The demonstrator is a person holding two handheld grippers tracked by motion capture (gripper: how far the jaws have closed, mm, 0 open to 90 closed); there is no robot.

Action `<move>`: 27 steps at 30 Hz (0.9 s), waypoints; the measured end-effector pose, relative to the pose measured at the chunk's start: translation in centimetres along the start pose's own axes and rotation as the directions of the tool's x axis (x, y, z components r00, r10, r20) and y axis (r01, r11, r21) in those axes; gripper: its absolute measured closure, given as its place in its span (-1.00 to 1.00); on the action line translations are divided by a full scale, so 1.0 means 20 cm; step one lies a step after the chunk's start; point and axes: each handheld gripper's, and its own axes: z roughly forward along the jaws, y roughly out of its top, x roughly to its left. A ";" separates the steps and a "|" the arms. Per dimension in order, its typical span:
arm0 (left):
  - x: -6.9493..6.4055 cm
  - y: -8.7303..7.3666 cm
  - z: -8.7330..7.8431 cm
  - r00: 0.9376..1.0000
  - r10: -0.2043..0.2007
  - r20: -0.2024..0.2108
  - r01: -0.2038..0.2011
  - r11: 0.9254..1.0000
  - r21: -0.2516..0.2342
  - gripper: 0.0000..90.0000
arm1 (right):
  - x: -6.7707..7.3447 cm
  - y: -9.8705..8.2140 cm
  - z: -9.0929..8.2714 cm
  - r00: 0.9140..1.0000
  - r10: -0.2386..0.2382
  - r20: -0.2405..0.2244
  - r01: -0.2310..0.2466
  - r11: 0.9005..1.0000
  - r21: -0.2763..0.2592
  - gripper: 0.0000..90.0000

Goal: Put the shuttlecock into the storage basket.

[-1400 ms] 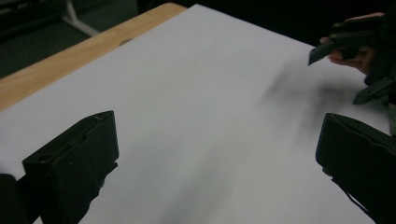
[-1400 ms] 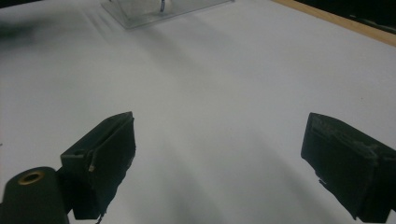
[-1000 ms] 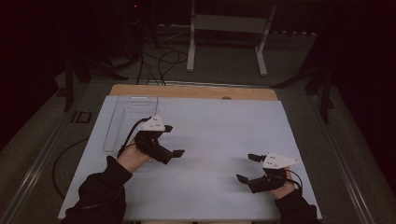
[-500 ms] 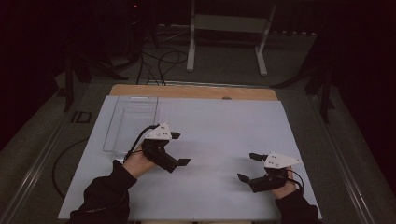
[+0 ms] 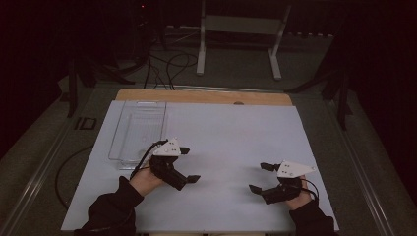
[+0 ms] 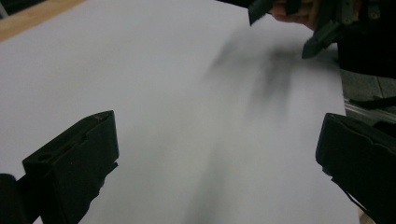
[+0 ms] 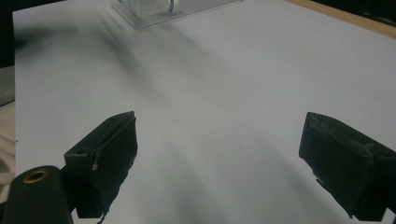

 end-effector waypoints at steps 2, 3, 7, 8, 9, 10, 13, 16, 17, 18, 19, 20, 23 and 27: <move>-0.01 -0.02 0.00 1.000 0.002 0.001 -0.002 1.000 0.001 -1.00 | 0.00 0.00 0.00 1.000 -0.001 0.000 0.001 1.000 -0.004 -0.75; -0.01 -0.03 -0.01 1.000 0.002 0.003 -0.002 1.000 0.002 -1.00 | 0.00 0.00 0.00 1.000 -0.001 0.001 0.001 1.000 -0.007 -0.75; -0.04 -0.06 -0.01 1.000 0.009 -0.002 -0.009 1.000 0.015 -1.00 | 0.00 0.00 -0.01 1.000 -0.002 0.003 0.002 1.000 -0.011 -0.75; -0.04 -0.07 -0.01 1.000 0.008 0.001 -0.008 1.000 0.018 -1.00 | 0.00 0.00 -0.01 1.000 -0.004 0.002 0.004 1.000 -0.011 -0.75; -0.04 -0.07 -0.02 1.000 0.009 -0.003 -0.009 1.000 0.020 -1.00 | 0.00 0.00 -0.01 1.000 -0.006 -0.003 0.006 1.000 -0.011 -0.75; -0.05 -0.08 -0.02 1.000 0.008 -0.002 -0.008 1.000 0.020 -1.00 | 0.01 0.00 -0.01 1.000 -0.007 -0.007 0.006 1.000 -0.015 -0.75; -0.06 -0.10 -0.03 1.000 0.006 0.000 -0.006 1.000 0.015 -1.00 | 0.01 -0.01 -0.01 1.000 -0.007 -0.006 0.007 1.000 -0.012 -0.75; -0.06 -0.13 -0.04 1.000 0.003 -0.003 -0.003 1.000 0.015 -1.00 | 0.01 -0.01 -0.01 1.000 -0.005 -0.011 0.005 1.000 -0.012 -0.75; -0.07 -0.14 -0.04 1.000 -0.001 -0.006 0.001 1.000 0.016 -1.00 | 0.01 -0.01 -0.01 1.000 -0.006 -0.014 0.006 1.000 -0.014 -0.75; -0.07 -0.15 -0.05 1.000 0.003 -0.011 -0.003 1.000 0.020 -1.00 | 0.01 -0.01 -0.01 1.000 -0.003 -0.015 0.003 1.000 -0.013 -0.75; -0.07 -0.16 -0.05 1.000 0.001 -0.008 -0.001 1.000 0.017 -1.00 | 0.02 -0.02 -0.01 1.000 -0.008 -0.014 0.008 1.000 -0.013 -0.75; -0.07 -0.17 -0.05 1.000 -0.001 -0.008 0.001 1.000 0.019 -1.00 | 0.02 -0.02 -0.01 1.000 -0.006 -0.018 0.006 1.000 -0.012 -0.75; -0.08 -0.20 -0.06 1.000 -0.001 -0.016 0.001 1.000 0.019 -1.00 | 0.03 -0.02 -0.01 1.000 -0.011 -0.022 0.011 1.000 -0.012 -0.75; -0.08 -0.23 -0.08 0.999 -0.010 -0.034 0.011 1.000 0.020 -1.00 | 0.03 -0.02 -0.02 1.000 -0.011 -0.024 0.011 1.000 -0.013 -0.75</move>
